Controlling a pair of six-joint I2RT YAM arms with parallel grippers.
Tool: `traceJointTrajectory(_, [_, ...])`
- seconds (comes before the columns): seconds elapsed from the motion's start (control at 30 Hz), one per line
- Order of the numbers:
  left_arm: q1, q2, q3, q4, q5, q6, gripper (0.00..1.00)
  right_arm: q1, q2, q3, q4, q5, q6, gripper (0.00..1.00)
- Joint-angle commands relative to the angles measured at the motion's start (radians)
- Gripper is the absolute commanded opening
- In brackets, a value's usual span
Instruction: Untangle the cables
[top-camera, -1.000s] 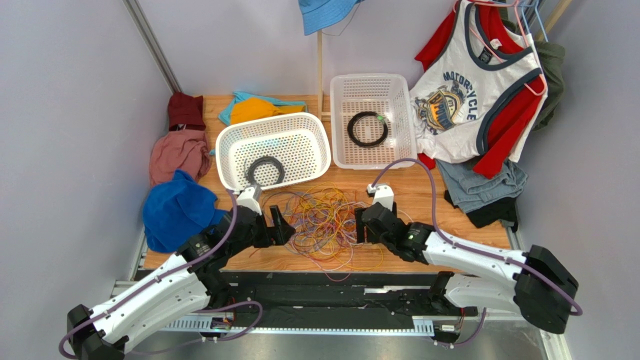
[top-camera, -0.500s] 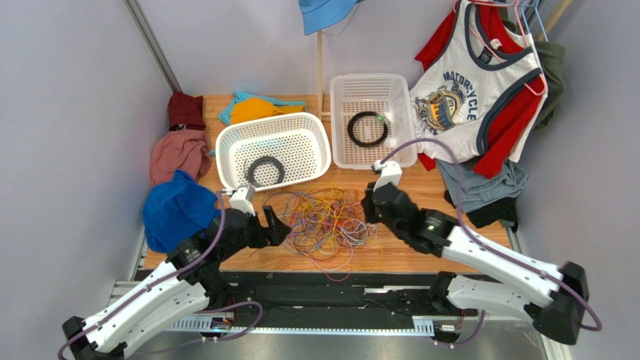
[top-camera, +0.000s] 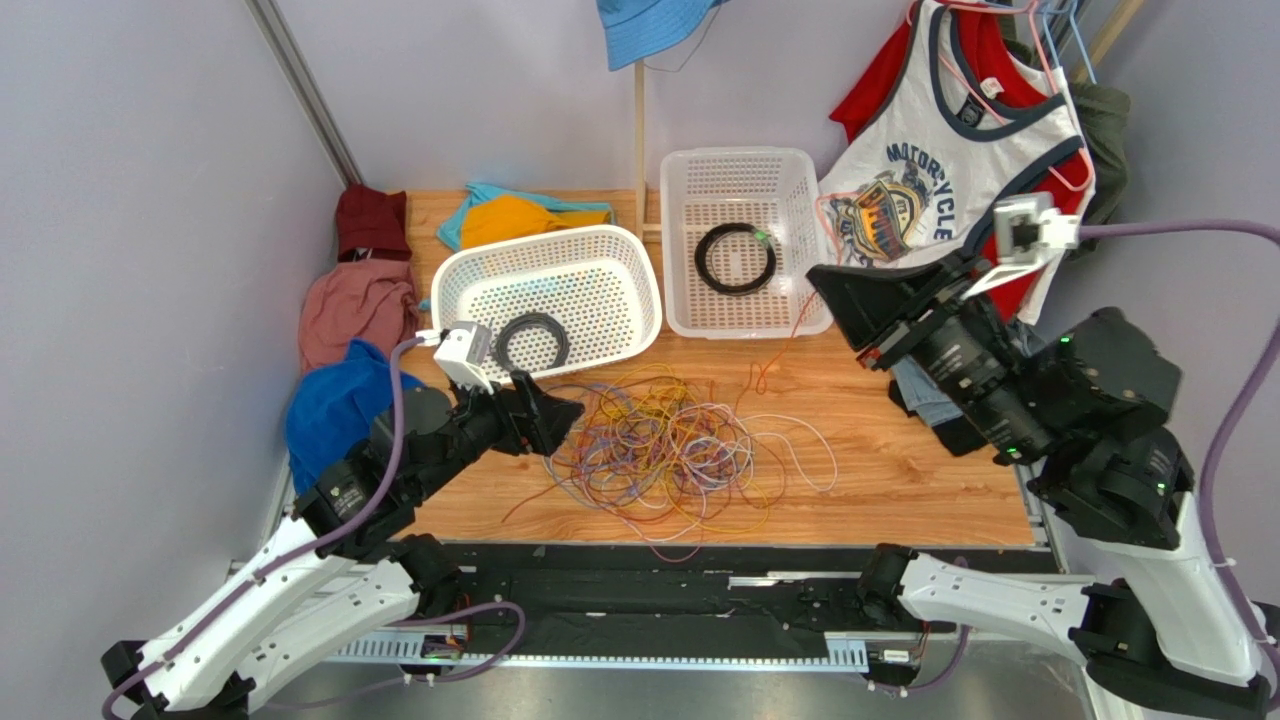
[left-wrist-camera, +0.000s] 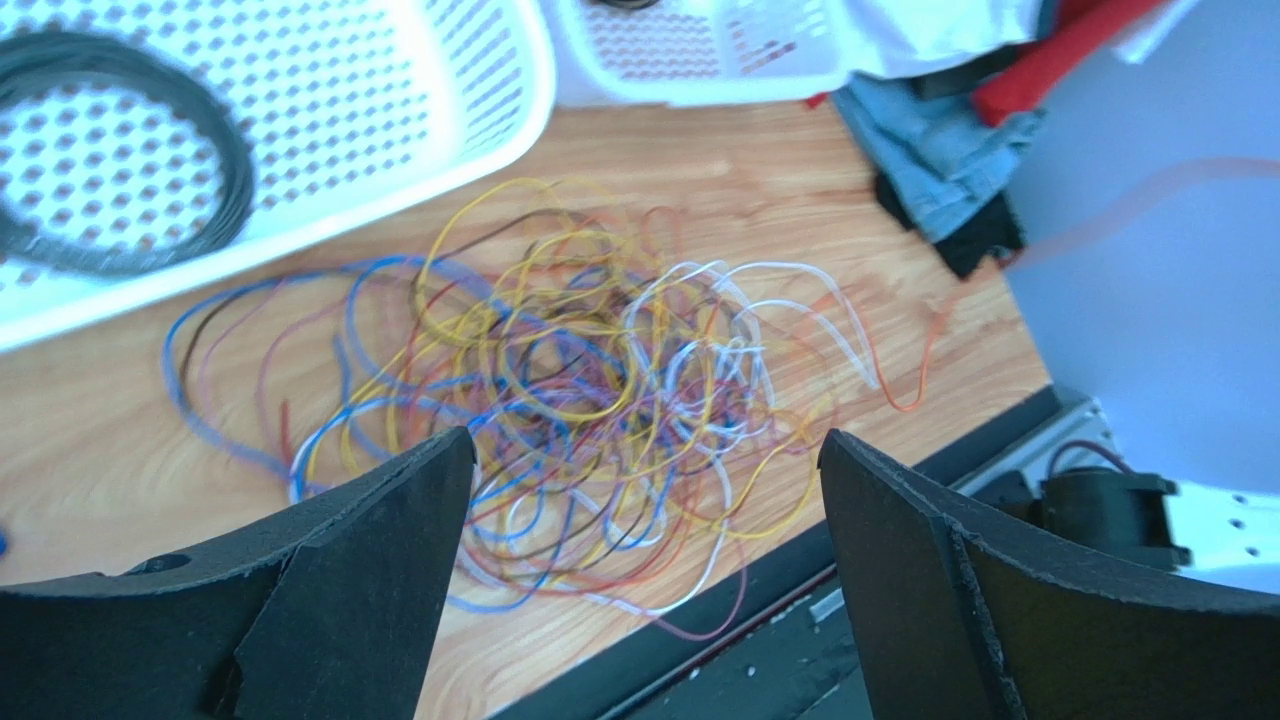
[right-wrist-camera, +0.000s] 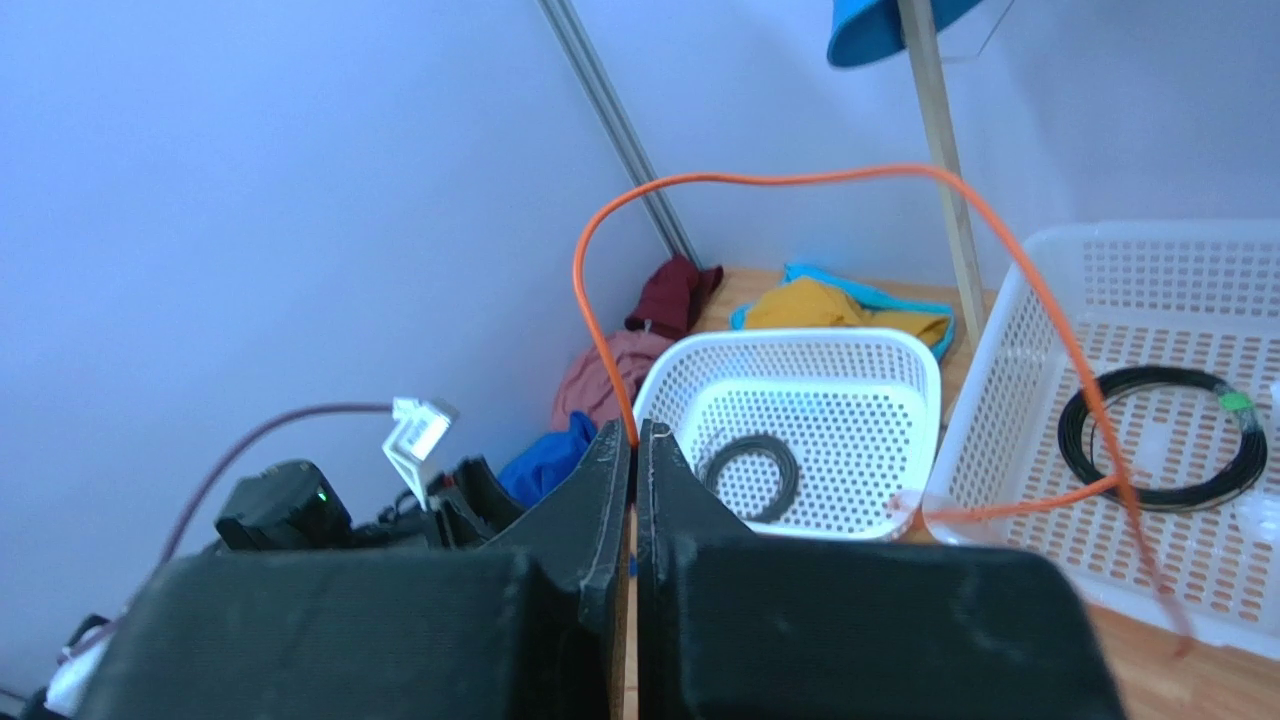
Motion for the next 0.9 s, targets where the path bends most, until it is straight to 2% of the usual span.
traceJointTrajectory(0.0, [-0.002,-0.006,-0.016,0.214,0.144,0.079,0.95,0.006,0.013,-0.084,-0.068,-0.067,0.001,0.0])
traceJointTrajectory(0.2, [-0.036,0.078,-0.068,0.425,0.285,0.115,0.96,0.007,0.02,-0.089,-0.084,-0.082,0.004,0.0])
traceJointTrajectory(0.23, [-0.065,0.079,-0.085,0.519,0.303,0.132,0.96,0.006,0.022,-0.087,-0.086,-0.08,0.004,0.0])
traceJointTrajectory(0.3, [-0.115,0.061,-0.166,0.631,0.281,0.197,0.96,0.006,0.022,-0.084,-0.089,-0.085,0.004,0.0])
traceJointTrajectory(0.33, [-0.179,0.055,-0.195,0.729,0.226,0.224,0.96,0.006,0.02,-0.083,-0.092,-0.087,0.004,0.0])
traceJointTrajectory(0.4, [-0.261,0.064,-0.242,0.779,0.175,0.312,0.96,0.007,0.023,-0.078,-0.097,-0.09,0.004,0.0])
traceJointTrajectory(0.5, [-0.321,0.148,-0.234,0.791,0.119,0.376,0.96,0.006,0.035,-0.055,-0.103,-0.099,0.007,0.0])
traceJointTrajectory(0.6, [-0.356,0.225,-0.243,0.86,0.098,0.398,0.96,0.007,0.046,-0.023,-0.11,-0.119,0.011,0.0])
traceJointTrajectory(0.73, [-0.361,0.296,-0.263,1.012,0.086,0.396,0.97,0.006,0.054,0.005,-0.123,-0.154,0.028,0.0])
traceJointTrajectory(0.87, [-0.36,0.414,-0.243,1.098,0.083,0.412,0.97,0.007,0.048,0.029,-0.124,-0.211,0.054,0.0])
